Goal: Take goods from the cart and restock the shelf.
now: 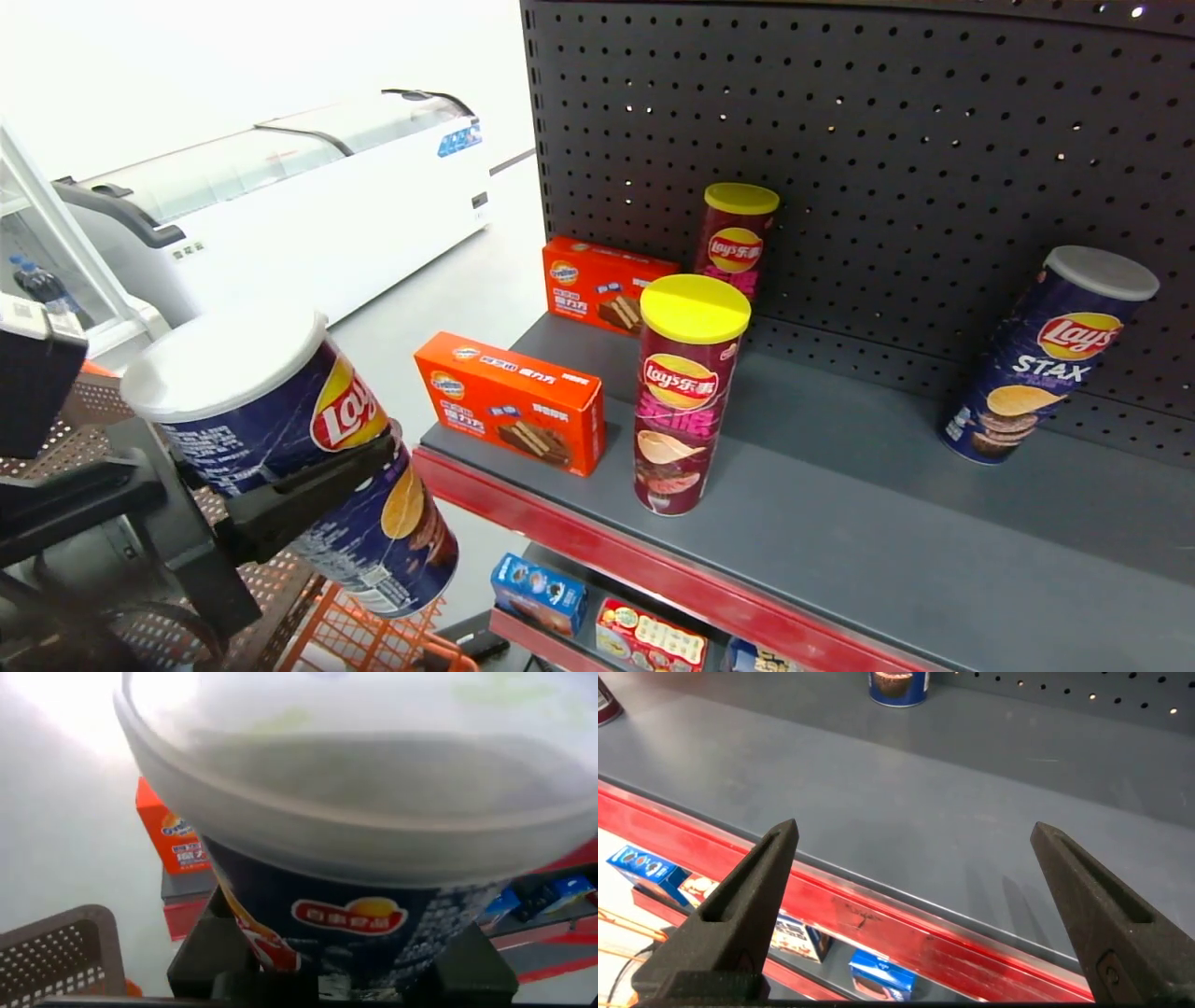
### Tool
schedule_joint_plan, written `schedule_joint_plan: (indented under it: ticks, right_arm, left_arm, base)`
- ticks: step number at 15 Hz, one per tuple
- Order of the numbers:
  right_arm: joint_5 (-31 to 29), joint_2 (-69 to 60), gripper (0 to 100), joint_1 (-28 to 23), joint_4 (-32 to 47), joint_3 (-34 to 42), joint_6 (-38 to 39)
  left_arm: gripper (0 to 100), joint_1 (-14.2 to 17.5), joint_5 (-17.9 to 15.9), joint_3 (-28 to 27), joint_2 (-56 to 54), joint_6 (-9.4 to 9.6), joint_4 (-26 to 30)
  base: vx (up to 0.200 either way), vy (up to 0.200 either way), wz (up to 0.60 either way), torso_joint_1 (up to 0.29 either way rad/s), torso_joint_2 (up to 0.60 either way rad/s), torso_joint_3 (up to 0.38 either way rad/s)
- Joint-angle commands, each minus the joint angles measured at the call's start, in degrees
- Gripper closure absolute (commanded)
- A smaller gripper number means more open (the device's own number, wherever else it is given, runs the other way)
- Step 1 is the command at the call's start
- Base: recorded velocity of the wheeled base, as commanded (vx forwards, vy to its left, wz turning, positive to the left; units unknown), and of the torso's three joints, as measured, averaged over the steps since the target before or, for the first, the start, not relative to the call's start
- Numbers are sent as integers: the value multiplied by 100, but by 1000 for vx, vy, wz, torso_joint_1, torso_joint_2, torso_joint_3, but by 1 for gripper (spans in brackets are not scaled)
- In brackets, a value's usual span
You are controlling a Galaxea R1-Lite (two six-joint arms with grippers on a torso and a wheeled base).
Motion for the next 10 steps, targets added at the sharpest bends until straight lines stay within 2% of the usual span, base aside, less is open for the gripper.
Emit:
schedule_joint_plan:
  ticks: [1, 3, 4, 5, 8, 10]
  right_arm:
    - [0, 7, 0, 1, -2, 0, -2]
    - [0, 7, 0, 1, -2, 0, -2]
    - [0, 7, 0, 1, -2, 0, -2]
    - [0, 7, 0, 1, -2, 0, -2]
    - [9, 7, 0, 1, -2, 0, -11]
    - [9, 7, 0, 1, -2, 0, -11]
  left_arm:
    - [100, -161, 7, -237, 197, 11, -36]
    - [100, -213, -19, -422, 505, 2, -282]
    - [100, -336, -54, -457, 663, 2, -449]
    - [100, -459, -204, -483, 909, 2, -704]
    - [100, -556, -573, -632, 1516, 2, -1328]
    - [100, -732, -617, -720, 1665, -7, -1486]
  base:
    - [0, 0, 0, 0, 0, 0]
    - [0, 0, 0, 0, 0, 0]
    - [0, 0, 0, 0, 0, 0]
    - [0, 0, 0, 0, 0, 0]
    - [0, 0, 0, 0, 0, 0]
    - [0, 0, 0, 0, 0, 0]
